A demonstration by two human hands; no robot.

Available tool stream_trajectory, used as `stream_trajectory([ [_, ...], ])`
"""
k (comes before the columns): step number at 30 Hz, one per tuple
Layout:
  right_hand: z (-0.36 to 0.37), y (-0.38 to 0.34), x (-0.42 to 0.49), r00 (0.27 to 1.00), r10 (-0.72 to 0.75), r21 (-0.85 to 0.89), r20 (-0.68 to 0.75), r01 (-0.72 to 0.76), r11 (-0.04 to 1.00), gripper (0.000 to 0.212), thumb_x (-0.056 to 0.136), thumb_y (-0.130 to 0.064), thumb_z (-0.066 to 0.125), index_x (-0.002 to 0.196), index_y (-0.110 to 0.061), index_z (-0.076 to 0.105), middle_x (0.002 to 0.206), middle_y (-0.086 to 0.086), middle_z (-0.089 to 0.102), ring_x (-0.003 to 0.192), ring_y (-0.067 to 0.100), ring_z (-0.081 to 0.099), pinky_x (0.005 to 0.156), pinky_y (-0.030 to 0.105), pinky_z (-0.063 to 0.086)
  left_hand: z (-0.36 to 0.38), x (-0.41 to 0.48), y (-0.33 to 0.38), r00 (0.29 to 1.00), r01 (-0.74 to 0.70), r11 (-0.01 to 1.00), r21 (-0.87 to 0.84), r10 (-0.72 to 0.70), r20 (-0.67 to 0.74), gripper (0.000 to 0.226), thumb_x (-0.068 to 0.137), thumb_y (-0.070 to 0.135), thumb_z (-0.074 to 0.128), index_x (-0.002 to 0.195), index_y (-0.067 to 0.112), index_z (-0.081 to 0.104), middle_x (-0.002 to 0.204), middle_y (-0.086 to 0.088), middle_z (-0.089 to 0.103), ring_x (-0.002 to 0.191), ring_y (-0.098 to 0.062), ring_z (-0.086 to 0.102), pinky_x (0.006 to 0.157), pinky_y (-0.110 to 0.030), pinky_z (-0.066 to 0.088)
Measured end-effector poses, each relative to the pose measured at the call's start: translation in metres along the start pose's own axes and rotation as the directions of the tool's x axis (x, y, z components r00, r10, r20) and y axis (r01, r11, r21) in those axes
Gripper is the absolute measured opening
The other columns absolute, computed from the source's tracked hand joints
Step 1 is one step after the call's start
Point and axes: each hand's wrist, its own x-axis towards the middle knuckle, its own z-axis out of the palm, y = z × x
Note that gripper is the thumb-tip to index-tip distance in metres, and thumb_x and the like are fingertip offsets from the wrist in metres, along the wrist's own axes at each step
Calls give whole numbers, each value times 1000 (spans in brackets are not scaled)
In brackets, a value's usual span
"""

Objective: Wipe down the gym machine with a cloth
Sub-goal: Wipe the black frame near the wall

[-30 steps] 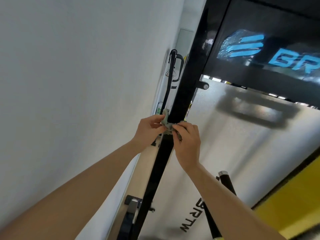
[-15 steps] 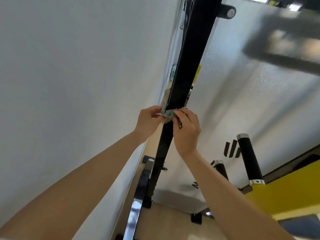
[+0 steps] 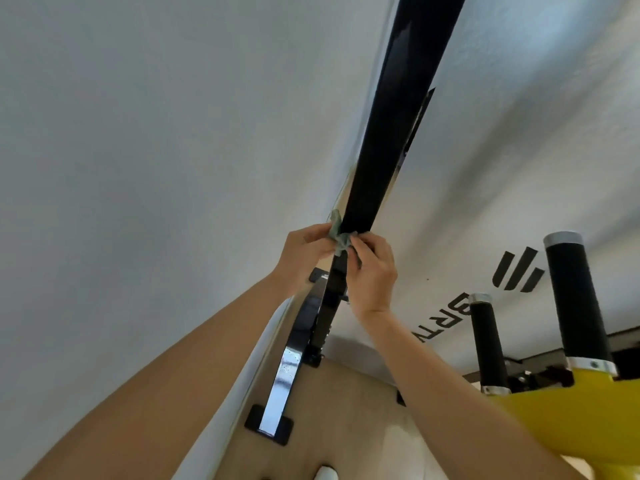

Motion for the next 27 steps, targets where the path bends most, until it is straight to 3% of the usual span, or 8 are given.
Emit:
stream_trajectory([
  [3,13,15,-22,998,41,-29,55,-40,999,22,89,-3,72,111,-1,72,110,11,66,98,27,64,87,38,59,-3,3,-29,999,42,998,-37,-42,1,31,99,4,57,129,3,67,115,-10,75,105,-17,73,95,-28,57],
  [7,37,34,-45,989,117,-54,86,-112,992,24,89,-3,71,114,-4,72,111,9,64,98,24,62,87,34,58,-9,17,-75,999,26,993,113,-29,21,36,100,9,59,136,12,64,118,-2,74,109,-15,71,101,-34,54],
  [15,97,88,-106,984,176,-65,30,-173,983,23,91,-4,71,114,-5,72,110,6,62,95,18,62,84,33,59,-26,46,-182,995,55,988,145,-67,78,35,99,7,62,133,14,66,105,13,75,97,0,71,95,-21,55],
  [18,119,110,-132,986,167,-52,-26,-168,984,24,89,-1,73,113,-3,73,109,7,64,98,14,61,86,32,58,-32,55,-226,994,45,990,137,-58,95,38,97,5,64,134,14,65,109,10,75,102,-3,71,97,-23,54],
  [23,153,130,-157,977,100,10,-190,-100,995,28,85,0,78,112,-3,73,114,13,64,107,26,61,95,25,52,-38,64,-292,996,21,1000,9,-22,88,37,94,3,68,131,7,66,113,2,76,108,-11,71,97,-28,56],
  [27,170,148,-169,954,-11,-43,-301,-2,999,26,85,-1,79,110,-3,74,111,15,66,104,26,60,92,23,50,-37,70,-325,997,-19,997,-68,24,67,40,93,12,72,133,10,65,120,-7,74,115,-22,69,106,-47,51],
])
